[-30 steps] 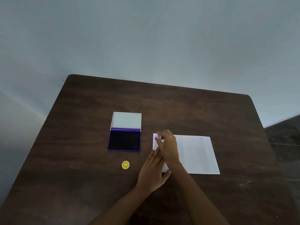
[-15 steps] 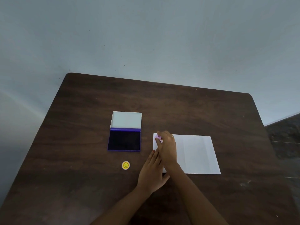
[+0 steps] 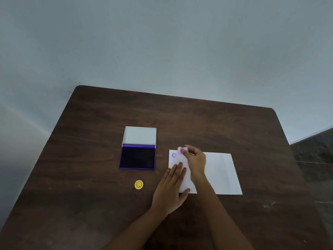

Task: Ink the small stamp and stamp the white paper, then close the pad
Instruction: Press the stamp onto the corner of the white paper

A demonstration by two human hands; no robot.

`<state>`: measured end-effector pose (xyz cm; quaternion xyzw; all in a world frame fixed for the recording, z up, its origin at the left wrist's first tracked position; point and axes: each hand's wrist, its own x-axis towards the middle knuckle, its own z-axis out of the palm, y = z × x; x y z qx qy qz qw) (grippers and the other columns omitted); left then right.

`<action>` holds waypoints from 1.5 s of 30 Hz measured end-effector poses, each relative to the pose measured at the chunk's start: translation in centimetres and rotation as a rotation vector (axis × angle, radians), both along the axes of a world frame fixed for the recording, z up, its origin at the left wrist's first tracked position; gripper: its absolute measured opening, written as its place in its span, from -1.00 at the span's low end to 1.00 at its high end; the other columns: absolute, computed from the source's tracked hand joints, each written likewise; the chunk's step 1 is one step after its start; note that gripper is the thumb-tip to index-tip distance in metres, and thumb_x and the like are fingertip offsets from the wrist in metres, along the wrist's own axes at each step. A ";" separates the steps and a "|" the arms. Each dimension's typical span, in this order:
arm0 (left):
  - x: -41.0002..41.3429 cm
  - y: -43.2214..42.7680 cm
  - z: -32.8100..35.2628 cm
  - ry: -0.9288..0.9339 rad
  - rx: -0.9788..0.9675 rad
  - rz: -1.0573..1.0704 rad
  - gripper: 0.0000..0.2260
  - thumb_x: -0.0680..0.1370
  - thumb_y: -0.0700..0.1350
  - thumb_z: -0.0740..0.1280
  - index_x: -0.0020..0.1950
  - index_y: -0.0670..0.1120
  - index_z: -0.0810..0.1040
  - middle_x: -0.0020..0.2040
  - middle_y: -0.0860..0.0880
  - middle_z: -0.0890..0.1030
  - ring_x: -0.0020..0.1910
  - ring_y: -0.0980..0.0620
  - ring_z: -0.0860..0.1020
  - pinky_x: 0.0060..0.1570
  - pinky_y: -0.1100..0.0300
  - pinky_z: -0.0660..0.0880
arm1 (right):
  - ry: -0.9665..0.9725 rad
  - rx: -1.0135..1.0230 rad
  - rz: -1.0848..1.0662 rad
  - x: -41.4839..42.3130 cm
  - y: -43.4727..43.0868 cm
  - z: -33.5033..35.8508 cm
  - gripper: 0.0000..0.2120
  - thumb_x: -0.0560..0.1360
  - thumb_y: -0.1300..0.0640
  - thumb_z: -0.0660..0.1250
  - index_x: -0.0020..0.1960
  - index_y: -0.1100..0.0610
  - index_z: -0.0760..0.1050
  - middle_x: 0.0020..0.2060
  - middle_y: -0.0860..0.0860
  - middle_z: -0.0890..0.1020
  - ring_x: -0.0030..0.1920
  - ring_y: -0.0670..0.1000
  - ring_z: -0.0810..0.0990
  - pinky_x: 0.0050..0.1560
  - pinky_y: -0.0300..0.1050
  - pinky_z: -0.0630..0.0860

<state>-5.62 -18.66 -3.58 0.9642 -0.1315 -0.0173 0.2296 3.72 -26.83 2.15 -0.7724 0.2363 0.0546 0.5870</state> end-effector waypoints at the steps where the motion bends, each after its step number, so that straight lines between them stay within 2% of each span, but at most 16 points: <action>1: 0.0 0.0 -0.1 0.009 -0.001 0.000 -0.41 0.54 0.19 0.07 0.47 -0.04 -0.01 0.50 -0.04 0.05 0.46 -0.01 0.00 0.40 -0.01 -0.07 | 0.048 0.115 -0.070 0.0 -0.5 0.3 -0.84 0.39 0.17 0.42 -0.05 0.19 0.58 -0.08 0.11 0.66 -0.07 0.02 0.59 -0.13 -0.23 0.50; 3: 0.0 0.0 -0.2 0.022 -0.007 0.005 -0.41 0.53 0.19 0.09 0.47 -0.03 0.01 0.50 -0.04 0.08 0.46 -0.01 0.02 0.39 -0.03 -0.04 | 0.152 0.308 -0.139 -0.1 -1.3 0.9 -0.92 0.42 0.14 0.38 -0.15 0.15 0.59 -0.14 0.05 0.64 -0.10 0.00 0.59 -0.12 -0.23 0.52; 5: -0.1 0.0 -0.4 0.029 -0.010 0.007 -0.41 0.53 0.20 0.07 0.47 -0.02 0.00 0.50 -0.03 0.06 0.46 0.00 0.00 0.39 -0.01 -0.07 | 0.222 0.466 -0.173 -0.2 -2.0 1.3 -0.92 0.43 0.15 0.37 -0.22 0.13 0.58 -0.17 0.03 0.62 -0.10 0.01 0.57 -0.12 -0.24 0.51; 9: 0.0 0.0 -0.5 0.025 0.010 0.006 -0.41 0.53 0.20 0.09 0.47 -0.02 0.02 0.50 -0.03 0.06 0.46 -0.01 0.01 0.39 -0.01 -0.06 | 0.281 0.902 -0.329 -0.2 -3.1 1.5 -0.87 0.47 0.26 0.28 -0.01 0.29 0.49 -0.12 0.14 0.58 -0.08 0.05 0.57 0.08 -0.06 0.47; 12: 0.0 -0.1 -0.4 0.030 0.011 0.000 -0.41 0.54 0.19 0.08 0.48 -0.02 0.00 0.51 -0.03 0.04 0.47 -0.01 -0.03 0.40 -0.01 -0.10 | 0.308 1.075 -0.415 -0.3 -3.4 1.4 -0.83 0.50 0.28 0.23 0.07 0.31 0.42 -0.10 0.18 0.56 -0.09 0.07 0.56 0.10 -0.03 0.46; 20: 0.0 -0.1 -0.3 0.033 0.008 -0.005 -0.42 0.54 0.18 0.08 0.47 -0.02 0.00 0.51 -0.04 0.04 0.47 -0.01 -0.03 0.40 0.00 -0.12 | 0.333 1.231 -0.438 -1.2 -3.6 1.2 -0.78 0.49 0.29 0.24 0.13 0.32 0.41 -0.10 0.19 0.56 -0.11 0.07 0.57 -0.33 -0.14 0.63; 28: 0.0 -0.1 -0.2 0.035 0.008 -0.004 -0.41 0.54 0.18 0.11 0.47 -0.03 0.02 0.50 -0.05 0.08 0.46 -0.01 -0.03 0.40 -0.03 -0.09 | 0.341 1.223 -0.439 -1.3 -3.5 0.9 -0.79 0.50 0.29 0.23 0.11 0.32 0.41 -0.10 0.20 0.57 -0.10 0.07 0.57 -0.33 -0.13 0.63; 32: 0.0 0.0 -0.3 0.053 0.011 -0.007 -0.41 0.54 0.20 0.05 0.47 0.01 -0.08 0.52 -0.01 -0.03 0.47 0.03 -0.12 0.40 0.06 -0.20 | 0.333 1.186 -0.439 -1.2 -3.4 0.9 -0.76 0.50 0.28 0.24 0.15 0.32 0.41 -0.09 0.19 0.57 -0.09 0.08 0.57 -0.28 -0.14 0.63; 35: 0.0 -0.1 -0.3 0.056 0.005 -0.004 -0.41 0.54 0.20 0.07 0.47 0.01 -0.07 0.51 0.00 -0.03 0.47 0.01 -0.10 0.40 0.04 -0.21 | 0.331 1.085 -0.415 -1.3 -3.3 0.9 -0.74 0.49 0.23 0.26 0.15 0.30 0.42 -0.08 0.17 0.57 -0.08 0.08 0.57 -0.02 -0.10 0.57; 36: 0.0 -0.1 -0.3 0.054 -0.001 -0.002 -0.41 0.54 0.20 0.08 0.47 0.00 -0.05 0.51 -0.01 -0.02 0.47 0.00 -0.09 0.39 0.02 -0.20 | 0.323 0.975 -0.368 -1.3 -3.1 1.0 -0.75 0.49 0.19 0.28 0.12 0.28 0.44 -0.08 0.14 0.58 -0.08 0.07 0.57 0.01 -0.11 0.53; 38: 0.0 0.0 -0.3 0.053 -0.007 0.000 -0.40 0.54 0.20 0.08 0.47 0.00 -0.05 0.51 -0.02 0.00 0.46 0.01 -0.10 0.39 0.03 -0.20 | 0.286 0.506 -0.191 -1.5 -2.6 1.1 -0.82 0.46 0.09 0.33 0.00 0.18 0.50 -0.11 0.05 0.60 -0.14 0.01 0.56 -0.14 -0.29 0.49; 39: 0.0 0.0 -0.3 0.057 -0.005 0.000 -0.40 0.54 0.20 0.07 0.47 0.01 -0.07 0.51 -0.01 -0.02 0.46 0.02 -0.12 0.39 0.05 -0.21 | 0.230 0.266 -0.122 -1.6 -2.3 1.0 -0.86 0.45 0.06 0.35 -0.07 0.12 0.51 -0.13 0.01 0.59 -0.18 -0.01 0.54 -0.23 -0.32 0.44; 40: 0.0 0.0 -0.3 0.059 -0.007 0.000 -0.40 0.54 0.20 0.07 0.47 0.02 -0.09 0.51 0.00 -0.04 0.46 0.02 -0.13 0.39 0.07 -0.23 | 0.159 0.125 -0.091 -1.6 -2.0 0.9 -0.90 0.43 0.05 0.36 -0.13 0.07 0.51 -0.13 -0.01 0.59 -0.20 -0.02 0.52 -0.27 -0.31 0.41; 42: 0.0 0.0 -0.2 0.058 -0.015 -0.001 -0.41 0.54 0.20 0.06 0.47 0.01 -0.08 0.51 0.00 -0.04 0.47 0.01 -0.12 0.38 0.07 -0.24 | 0.067 0.056 -0.076 -1.4 -1.5 0.8 -0.93 0.40 0.07 0.40 -0.19 0.03 0.52 -0.13 -0.02 0.60 -0.21 -0.03 0.51 -0.28 -0.29 0.38; 45: 0.0 0.0 -0.2 0.049 -0.027 -0.010 -0.41 0.54 0.20 0.07 0.47 0.00 -0.05 0.51 -0.02 -0.01 0.46 0.00 -0.09 0.39 0.06 -0.20 | 0.001 -0.082 -0.024 -0.9 -0.9 0.6 -0.85 0.40 0.09 0.41 -0.08 0.12 0.55 -0.08 0.05 0.63 -0.27 -0.09 0.50 -0.30 -0.36 0.35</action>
